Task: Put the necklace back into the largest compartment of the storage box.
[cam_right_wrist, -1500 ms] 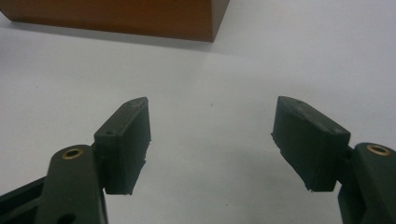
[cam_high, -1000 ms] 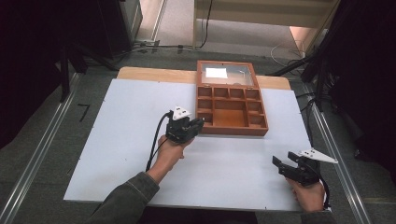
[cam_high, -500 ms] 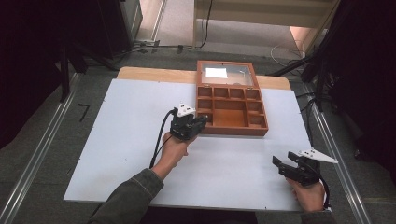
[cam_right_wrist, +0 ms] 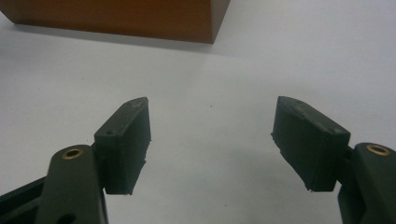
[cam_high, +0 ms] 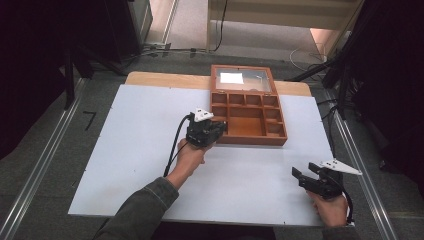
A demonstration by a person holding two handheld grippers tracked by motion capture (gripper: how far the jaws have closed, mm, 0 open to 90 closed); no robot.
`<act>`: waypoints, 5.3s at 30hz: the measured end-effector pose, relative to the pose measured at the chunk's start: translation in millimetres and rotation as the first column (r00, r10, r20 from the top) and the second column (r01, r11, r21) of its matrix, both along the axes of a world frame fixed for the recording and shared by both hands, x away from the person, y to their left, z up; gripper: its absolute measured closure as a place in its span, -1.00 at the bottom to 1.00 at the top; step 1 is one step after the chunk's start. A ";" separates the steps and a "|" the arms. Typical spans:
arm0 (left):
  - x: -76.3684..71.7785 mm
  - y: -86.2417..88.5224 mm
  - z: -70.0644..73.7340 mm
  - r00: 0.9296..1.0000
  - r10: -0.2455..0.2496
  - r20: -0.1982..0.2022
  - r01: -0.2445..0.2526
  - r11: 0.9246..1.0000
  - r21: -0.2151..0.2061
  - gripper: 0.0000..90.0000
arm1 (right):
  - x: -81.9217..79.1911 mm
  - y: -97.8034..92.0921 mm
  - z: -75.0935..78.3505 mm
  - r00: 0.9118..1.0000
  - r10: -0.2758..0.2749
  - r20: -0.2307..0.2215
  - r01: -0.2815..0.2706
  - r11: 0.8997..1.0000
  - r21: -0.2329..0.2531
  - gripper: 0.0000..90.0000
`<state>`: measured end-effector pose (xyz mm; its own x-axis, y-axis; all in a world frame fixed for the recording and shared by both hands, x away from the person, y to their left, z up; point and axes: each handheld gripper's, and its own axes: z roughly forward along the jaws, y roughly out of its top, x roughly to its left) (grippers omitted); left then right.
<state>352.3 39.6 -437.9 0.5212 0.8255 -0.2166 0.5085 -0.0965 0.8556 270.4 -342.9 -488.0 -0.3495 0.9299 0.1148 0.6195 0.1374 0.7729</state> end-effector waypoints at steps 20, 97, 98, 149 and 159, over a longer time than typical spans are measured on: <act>15.4 -19.3 0.8 1.000 -0.007 -0.003 0.007 1.000 0.021 0.77 | 0.1 0.0 0.2 1.000 0.001 0.000 -0.001 1.000 0.004 -0.42; 39.3 -54.7 -9.4 0.999 -0.019 -0.028 0.020 0.998 0.064 -0.17 | 0.6 2.2 -0.7 1.000 0.009 -0.006 -0.009 1.000 0.006 -0.42; 37.4 -52.9 -9.3 0.999 -0.016 -0.029 0.018 0.998 0.062 -0.18 | 0.6 2.5 -0.7 1.000 0.011 -0.005 -0.011 1.000 0.004 -0.42; -40.1 97.8 -41.2 0.983 0.181 -0.032 -0.181 0.983 0.016 -0.46 | 0.3 4.9 -1.3 1.000 0.009 -0.012 -0.009 1.000 -0.007 -0.42; -50.3 115.6 -41.3 0.977 0.209 -0.038 -0.208 0.978 0.021 -0.54 | 0.0 4.7 -1.1 1.000 0.009 -0.010 -0.009 1.000 -0.009 -0.42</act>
